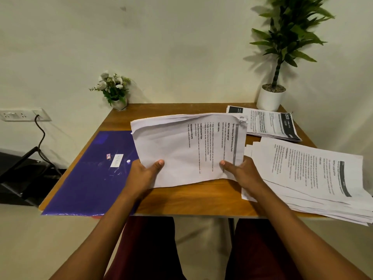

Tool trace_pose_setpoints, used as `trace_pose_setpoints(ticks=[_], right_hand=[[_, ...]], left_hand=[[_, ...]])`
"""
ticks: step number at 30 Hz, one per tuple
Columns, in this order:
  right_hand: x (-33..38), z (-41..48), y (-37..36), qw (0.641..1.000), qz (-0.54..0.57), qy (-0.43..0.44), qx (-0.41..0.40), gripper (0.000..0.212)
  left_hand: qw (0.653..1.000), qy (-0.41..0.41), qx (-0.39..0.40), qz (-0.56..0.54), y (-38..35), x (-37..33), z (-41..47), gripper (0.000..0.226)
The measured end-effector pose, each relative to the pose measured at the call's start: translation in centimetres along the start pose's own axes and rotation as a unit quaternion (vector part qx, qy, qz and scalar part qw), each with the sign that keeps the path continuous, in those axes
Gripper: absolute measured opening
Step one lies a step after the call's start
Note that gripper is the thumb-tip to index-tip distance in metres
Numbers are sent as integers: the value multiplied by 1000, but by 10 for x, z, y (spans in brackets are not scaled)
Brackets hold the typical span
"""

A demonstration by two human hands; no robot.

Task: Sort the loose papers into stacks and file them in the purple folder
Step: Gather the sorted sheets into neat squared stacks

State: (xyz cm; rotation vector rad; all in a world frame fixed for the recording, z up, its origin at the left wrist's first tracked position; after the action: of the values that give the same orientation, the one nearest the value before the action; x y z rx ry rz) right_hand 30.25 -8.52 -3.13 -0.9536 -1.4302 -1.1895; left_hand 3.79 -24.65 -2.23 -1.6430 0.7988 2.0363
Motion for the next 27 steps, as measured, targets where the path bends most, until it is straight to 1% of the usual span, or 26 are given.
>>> trace_pose_setpoints(ticks=[3, 6, 7, 8, 9, 11, 12, 14, 15, 16, 17, 19, 20, 21, 22, 24, 26, 27], right_hand=[[8, 5, 2, 1000, -22, 4, 1, 45], [19, 11, 5, 1000, 6, 21, -20, 47], [24, 13, 6, 998, 24, 45, -34, 56], [32, 14, 8, 995, 29, 82, -58, 69], [42, 16, 10, 988, 11, 129, -88, 80], [68, 22, 14, 956, -79, 249, -132, 92], [85, 22, 13, 937, -132, 298, -124, 95], [118, 25, 6, 909, -230, 344, -51, 98], [132, 25, 2, 899, -267, 347, -3, 96], [143, 28, -2, 895, -292, 335, 40, 90], [151, 30, -5, 896, -302, 314, 81, 77], [157, 34, -11, 907, -293, 265, 144, 42], [156, 34, -12, 911, -282, 257, 158, 29], [153, 34, -13, 915, -271, 253, 160, 20], [149, 33, -12, 921, -255, 248, 160, 14], [136, 33, -10, 936, -222, 228, 152, 10], [120, 35, -6, 957, -173, 196, 124, 15], [111, 37, -4, 970, -135, 171, 104, 19]], left_hand=[[1000, 0, 2, 8, 2, -5, 9, 17], [999, -14, 13, 36, 6, -16, 19, 11], [999, -16, 16, 47, 8, -18, 22, 10], [998, -19, 23, 59, 8, -23, 23, 11], [996, -24, 33, 75, 8, -29, 24, 11], [991, -37, 50, 115, 8, -41, 28, 13], [988, -43, 58, 135, 8, -49, 30, 15], [980, -72, 88, 164, 7, -68, 34, 14], [973, -94, 109, 181, 5, -80, 35, 11], [966, -113, 128, 196, 4, -92, 37, 9], [957, -134, 141, 215, 2, -103, 38, 10], [928, -204, 137, 281, 0, -125, 43, 22], [910, -242, 132, 310, -1, -135, 45, 26], [901, -261, 132, 320, 0, -140, 48, 28], [906, -259, 135, 306, 3, -143, 53, 29], [945, -213, 124, 215, 13, -139, 60, 27], [984, -130, 76, 92, 20, -123, 65, 29], [994, -76, 66, 32, 18, -111, 64, 34]])
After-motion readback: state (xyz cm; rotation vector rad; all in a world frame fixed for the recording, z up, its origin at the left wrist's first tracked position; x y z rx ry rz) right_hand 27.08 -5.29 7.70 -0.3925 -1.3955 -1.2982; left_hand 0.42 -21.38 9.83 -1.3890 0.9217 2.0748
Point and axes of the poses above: each hand's wrist, its own z-axis towards the middle knuckle, its own y-axis out of the back of the hand, x = y × z, the point moved 3 cm from there along z, towards the middle knuckle, and after that the axes turned 12 degrees about -x, right-handed, at the moved point
